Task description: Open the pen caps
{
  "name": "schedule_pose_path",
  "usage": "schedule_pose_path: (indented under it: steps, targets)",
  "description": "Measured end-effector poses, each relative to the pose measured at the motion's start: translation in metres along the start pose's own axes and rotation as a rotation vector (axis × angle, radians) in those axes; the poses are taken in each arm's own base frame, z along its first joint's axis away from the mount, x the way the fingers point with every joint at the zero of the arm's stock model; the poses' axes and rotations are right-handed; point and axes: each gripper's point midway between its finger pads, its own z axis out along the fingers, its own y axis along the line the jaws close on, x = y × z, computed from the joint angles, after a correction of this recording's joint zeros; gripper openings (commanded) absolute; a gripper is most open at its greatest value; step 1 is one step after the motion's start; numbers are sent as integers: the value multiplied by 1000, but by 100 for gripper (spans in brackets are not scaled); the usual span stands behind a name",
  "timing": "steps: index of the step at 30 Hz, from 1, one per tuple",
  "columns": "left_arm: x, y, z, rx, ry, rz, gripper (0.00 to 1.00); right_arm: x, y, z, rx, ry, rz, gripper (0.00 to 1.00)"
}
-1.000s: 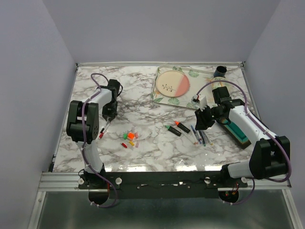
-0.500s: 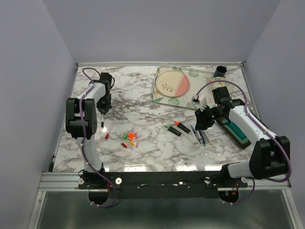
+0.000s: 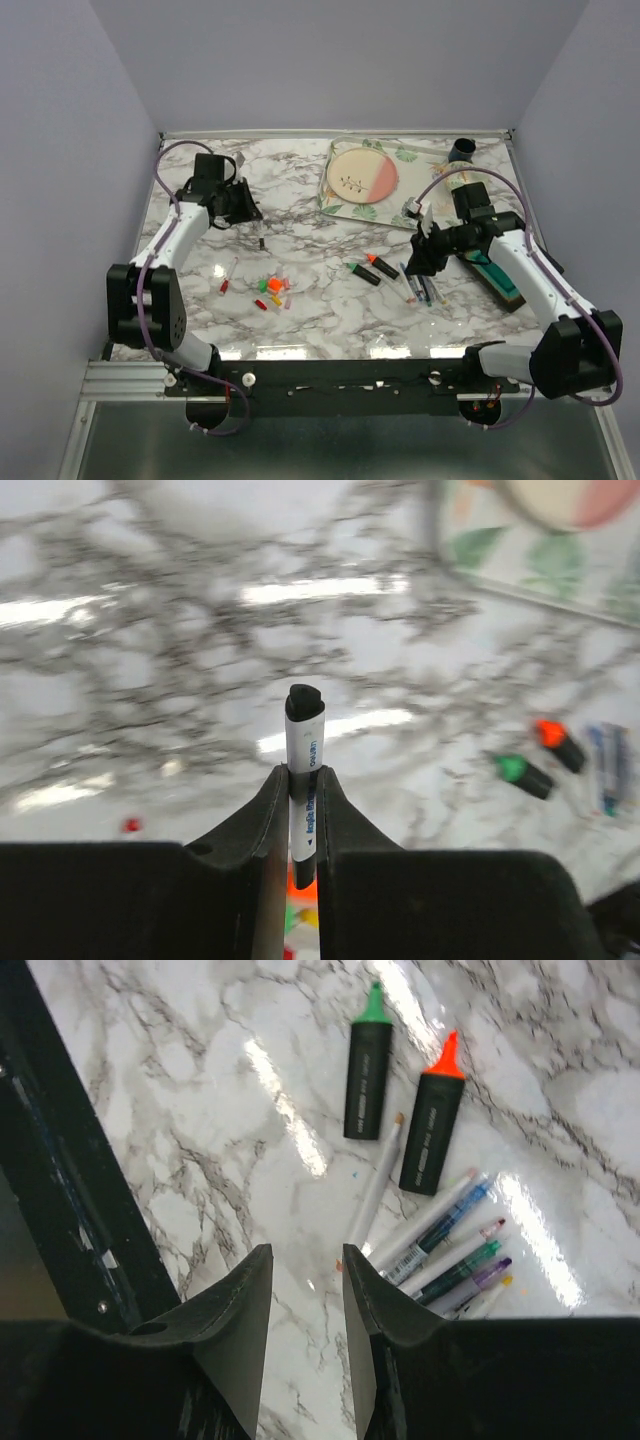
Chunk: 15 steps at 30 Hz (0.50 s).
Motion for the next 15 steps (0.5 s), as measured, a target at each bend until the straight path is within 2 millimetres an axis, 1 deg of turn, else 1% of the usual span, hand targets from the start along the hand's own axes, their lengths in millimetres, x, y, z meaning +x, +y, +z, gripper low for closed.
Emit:
schedule_pose_path:
  steps: [1,2,3,5,6,7,9,11,12,14,15]
  targets:
    - [2,-19,-4,75,-19,-11,0,-5,7,-2,-19,-23,-37,42]
    - [9,-45,-8,180,-33,-11,0,-12,16,-5,-39,-53,-93,44]
    - [15,-61,-9,234,-31,0,0,-15,22,-7,-51,-68,-122,45]
    - [46,-110,-5,395,23,16,0,-24,35,-11,-78,-114,-216,48]
    - [60,-128,-3,446,50,27,0,-26,44,-12,-95,-138,-259,50]
    - [80,-150,-2,509,89,35,0,-27,48,-12,-108,-154,-282,51]
    - [117,-185,-3,613,160,58,0,-25,60,-11,-139,-189,-324,53]
    - [145,-214,-7,690,205,80,0,-24,65,-10,-160,-208,-323,53]
    - [153,-227,-10,722,210,87,0,-27,67,-10,-173,-220,-317,54]
    - [163,-253,-16,777,188,115,0,-32,69,-8,-203,-243,-294,54]
    - [163,-260,-18,791,171,122,0,-35,71,-7,-219,-254,-270,54]
